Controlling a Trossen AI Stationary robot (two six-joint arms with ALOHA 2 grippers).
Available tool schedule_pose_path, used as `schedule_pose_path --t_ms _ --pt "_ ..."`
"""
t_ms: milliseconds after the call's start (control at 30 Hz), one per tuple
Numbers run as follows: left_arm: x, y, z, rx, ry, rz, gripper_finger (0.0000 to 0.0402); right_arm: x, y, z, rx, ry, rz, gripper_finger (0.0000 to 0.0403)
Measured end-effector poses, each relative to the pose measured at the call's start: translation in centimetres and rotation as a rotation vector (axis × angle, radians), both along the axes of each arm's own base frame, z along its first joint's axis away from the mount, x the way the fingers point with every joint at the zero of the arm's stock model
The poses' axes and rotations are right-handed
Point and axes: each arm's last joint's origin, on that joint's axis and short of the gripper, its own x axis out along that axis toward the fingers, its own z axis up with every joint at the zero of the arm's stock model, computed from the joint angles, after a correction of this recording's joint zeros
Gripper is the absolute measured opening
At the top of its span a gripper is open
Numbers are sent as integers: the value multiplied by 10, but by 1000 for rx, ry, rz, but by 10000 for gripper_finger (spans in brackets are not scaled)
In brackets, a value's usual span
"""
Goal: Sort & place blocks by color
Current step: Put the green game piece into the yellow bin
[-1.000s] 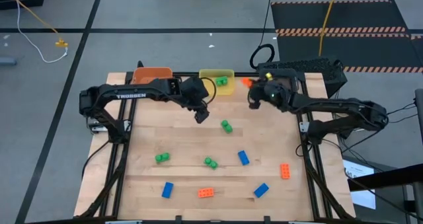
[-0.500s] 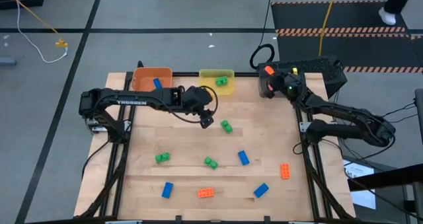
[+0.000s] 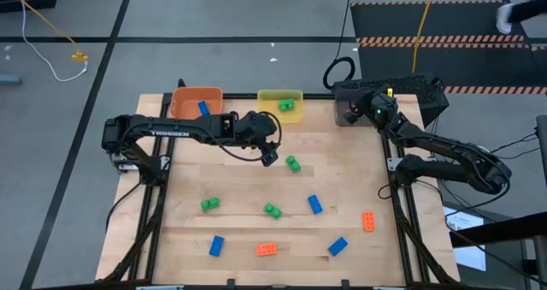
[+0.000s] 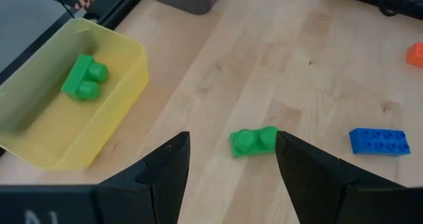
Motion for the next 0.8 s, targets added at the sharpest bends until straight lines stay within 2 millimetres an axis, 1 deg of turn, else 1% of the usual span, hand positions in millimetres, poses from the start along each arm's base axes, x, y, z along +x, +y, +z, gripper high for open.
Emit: schedule_pose_path --t_ms 167,233,333,400,500,567,633,800 --pt "0 2 -1 1 2 4 223 2 0 5 -20 -81 -5 225" --pt "4 5 -6 -2 9 14 223 5 1 5 -9 -118 50 231" --pt "11 10 -20 -15 44 6 223 10 4 8 8 -189 174 234" --pt "20 13 -31 -3 51 -46 223 14 6 11 7 -234 240 235" --pt "36 15 -52 87 77 -151 223 16 8 13 -2 -262 279 235" --pt "42 16 -64 130 122 -206 223 17 9 14 -9 -257 289 235" --pt "47 20 -70 139 170 -227 223 17 10 15 -20 -244 295 235" --pt "58 35 -76 55 283 -251 223 17 10 20 -62 -265 300 235"
